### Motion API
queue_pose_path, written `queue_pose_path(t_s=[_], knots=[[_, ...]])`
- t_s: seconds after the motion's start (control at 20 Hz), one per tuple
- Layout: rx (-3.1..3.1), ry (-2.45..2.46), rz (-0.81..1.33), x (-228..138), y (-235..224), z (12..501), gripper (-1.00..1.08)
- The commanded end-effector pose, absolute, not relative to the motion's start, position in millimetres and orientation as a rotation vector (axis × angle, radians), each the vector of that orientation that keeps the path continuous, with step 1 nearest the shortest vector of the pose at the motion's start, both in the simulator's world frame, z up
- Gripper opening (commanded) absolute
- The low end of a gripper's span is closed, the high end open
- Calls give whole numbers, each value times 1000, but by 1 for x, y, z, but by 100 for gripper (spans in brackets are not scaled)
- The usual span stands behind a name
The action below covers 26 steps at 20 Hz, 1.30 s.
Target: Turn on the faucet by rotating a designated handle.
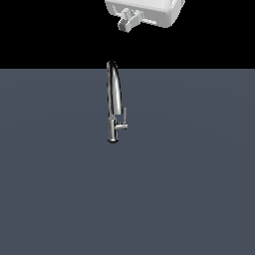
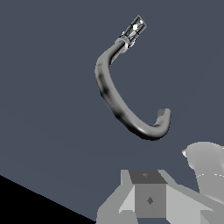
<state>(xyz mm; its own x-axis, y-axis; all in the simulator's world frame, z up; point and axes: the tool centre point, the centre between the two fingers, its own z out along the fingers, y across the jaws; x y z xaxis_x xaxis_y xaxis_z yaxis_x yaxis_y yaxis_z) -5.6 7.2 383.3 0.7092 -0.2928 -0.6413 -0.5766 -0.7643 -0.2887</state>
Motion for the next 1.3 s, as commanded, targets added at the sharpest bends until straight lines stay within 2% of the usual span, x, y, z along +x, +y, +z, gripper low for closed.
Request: queue_pose_path(t_s=[0.0,0.65,1.25], knots=[[-2382,699,846,6,6,371,-100],[-2052,862,1060,58,1,295,-100],[-1680,1004,1243,94,3,206,-100]])
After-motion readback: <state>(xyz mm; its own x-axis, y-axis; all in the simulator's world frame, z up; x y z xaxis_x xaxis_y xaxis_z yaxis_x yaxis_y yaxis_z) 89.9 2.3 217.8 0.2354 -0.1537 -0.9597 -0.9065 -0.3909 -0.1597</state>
